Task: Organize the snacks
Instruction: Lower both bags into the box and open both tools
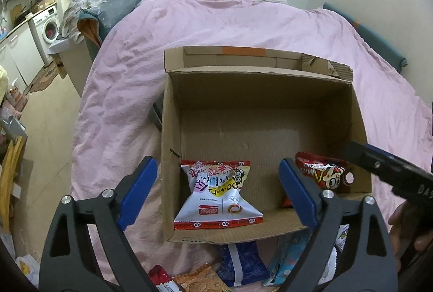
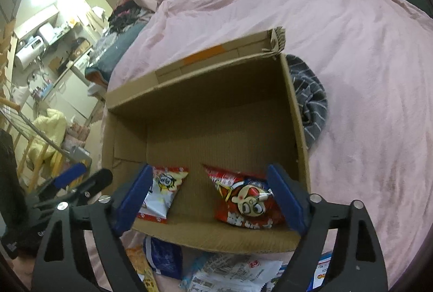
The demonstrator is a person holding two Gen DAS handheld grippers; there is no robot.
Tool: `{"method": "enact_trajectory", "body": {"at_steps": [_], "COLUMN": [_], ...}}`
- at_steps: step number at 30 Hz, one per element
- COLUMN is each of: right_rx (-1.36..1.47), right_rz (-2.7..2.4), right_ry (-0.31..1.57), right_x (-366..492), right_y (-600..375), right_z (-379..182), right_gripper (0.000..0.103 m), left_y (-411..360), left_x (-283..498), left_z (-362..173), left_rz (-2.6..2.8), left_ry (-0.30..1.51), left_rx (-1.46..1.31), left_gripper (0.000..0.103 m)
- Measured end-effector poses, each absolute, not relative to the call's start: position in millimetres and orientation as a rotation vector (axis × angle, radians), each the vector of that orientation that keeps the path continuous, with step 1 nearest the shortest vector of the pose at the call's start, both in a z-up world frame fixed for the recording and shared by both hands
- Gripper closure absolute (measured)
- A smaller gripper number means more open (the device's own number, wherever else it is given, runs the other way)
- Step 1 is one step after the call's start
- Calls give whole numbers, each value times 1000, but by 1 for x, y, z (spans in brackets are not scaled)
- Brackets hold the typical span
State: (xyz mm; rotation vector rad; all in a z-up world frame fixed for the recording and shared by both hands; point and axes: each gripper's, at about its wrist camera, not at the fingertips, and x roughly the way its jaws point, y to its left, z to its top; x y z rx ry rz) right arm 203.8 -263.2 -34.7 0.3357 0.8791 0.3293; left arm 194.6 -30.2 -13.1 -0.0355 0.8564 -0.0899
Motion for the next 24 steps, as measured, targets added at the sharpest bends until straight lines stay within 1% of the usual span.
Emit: {"method": "enact_trajectory", "body": {"at_steps": [15, 24], "right_rx": [344, 379], "right_rz": [324, 317], "right_ry": [872, 847], "right_x": [198, 171], "right_y": [-269, -279], "right_z": [-27, -11], "right_gripper": [14, 14], "left_y": [-25, -19], "left_x": [189, 171], "left_z": [-9, 3], "left_rz": [-77, -72], "left_ry": [852, 828], "left_rx": [-40, -33], "left_gripper": [14, 14]}}
